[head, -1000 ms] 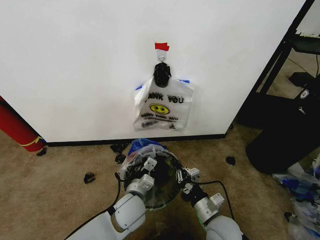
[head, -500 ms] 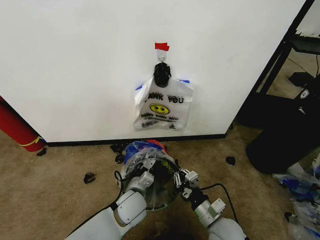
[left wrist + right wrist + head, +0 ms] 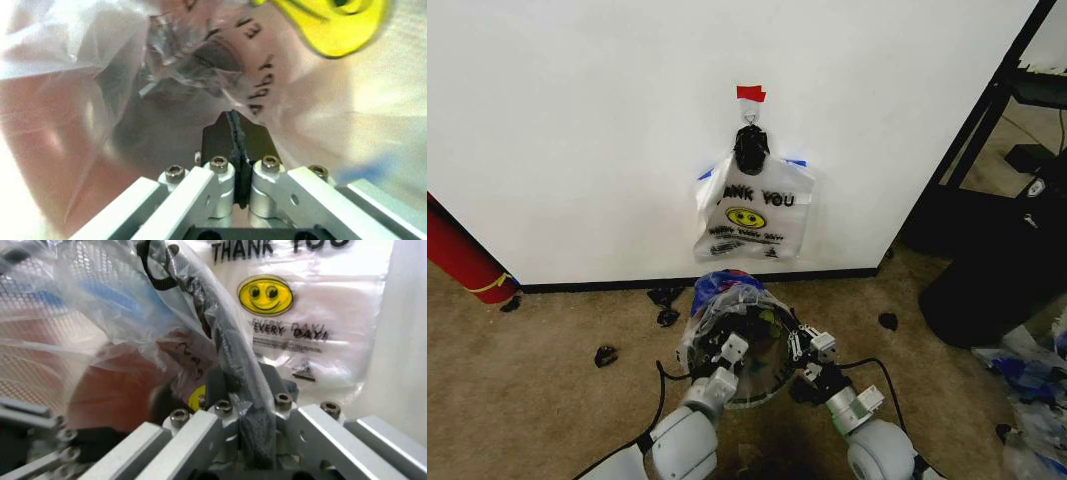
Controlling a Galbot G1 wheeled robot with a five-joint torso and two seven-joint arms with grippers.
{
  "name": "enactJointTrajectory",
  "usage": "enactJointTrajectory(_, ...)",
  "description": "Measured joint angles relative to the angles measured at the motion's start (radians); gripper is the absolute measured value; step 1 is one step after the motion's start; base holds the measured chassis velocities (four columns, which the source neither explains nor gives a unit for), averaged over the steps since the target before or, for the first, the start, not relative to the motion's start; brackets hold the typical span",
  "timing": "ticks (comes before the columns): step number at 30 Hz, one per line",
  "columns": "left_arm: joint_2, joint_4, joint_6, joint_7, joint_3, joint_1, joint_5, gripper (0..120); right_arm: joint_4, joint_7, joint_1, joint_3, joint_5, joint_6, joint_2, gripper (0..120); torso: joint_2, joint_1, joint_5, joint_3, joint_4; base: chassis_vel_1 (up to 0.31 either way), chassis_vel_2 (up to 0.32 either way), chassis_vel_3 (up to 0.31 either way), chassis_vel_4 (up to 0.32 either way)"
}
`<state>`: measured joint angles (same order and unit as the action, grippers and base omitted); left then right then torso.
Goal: Pick up the garbage bag from the wall and place it over the trash bin.
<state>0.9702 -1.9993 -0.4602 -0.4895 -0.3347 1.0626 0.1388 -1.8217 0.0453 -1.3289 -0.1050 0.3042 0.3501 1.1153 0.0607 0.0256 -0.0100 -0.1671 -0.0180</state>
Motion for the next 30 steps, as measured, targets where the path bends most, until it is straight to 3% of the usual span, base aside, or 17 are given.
enactJointTrajectory(6,0.008,0.013,0.021,0.032,-0.034,-0.016,0.001,0,0.028,-0.009,0.007,0.014,-0.028,0.02,0.01,0,0.0,0.0,0.0,0.0,-0.0001,0.0,0.0,0.0,0.0)
enactJointTrajectory(10,0.019,0.064,-0.009,0.029,-0.08,-0.066,-0.009,0,-0.005,-0.058,0.004,0.036,-0.053,-0.003,0.012,0,0.0,0.0,0.0,0.0,-0.0001,0.0,0.0,0.0,0.0)
enactJointTrajectory(18,0.071,0.158,-0.091,-0.063,-0.167,-0.198,0.045,0,-0.11,-0.093,-0.024,0.056,-0.051,-0.062,-0.01,0,0.0,0.0,0.0,0.0,-0.0003,0.0,0.0,0.0,0.0)
enactJointTrajectory(30,0.089,0.227,-0.106,-0.123,-0.181,-0.284,0.07,0,-0.159,-0.093,-0.047,0.065,-0.007,-0.083,-0.02,0,0.0,0.0,0.0,0.0,-0.0001,0.0,0.0,0.0,0.0)
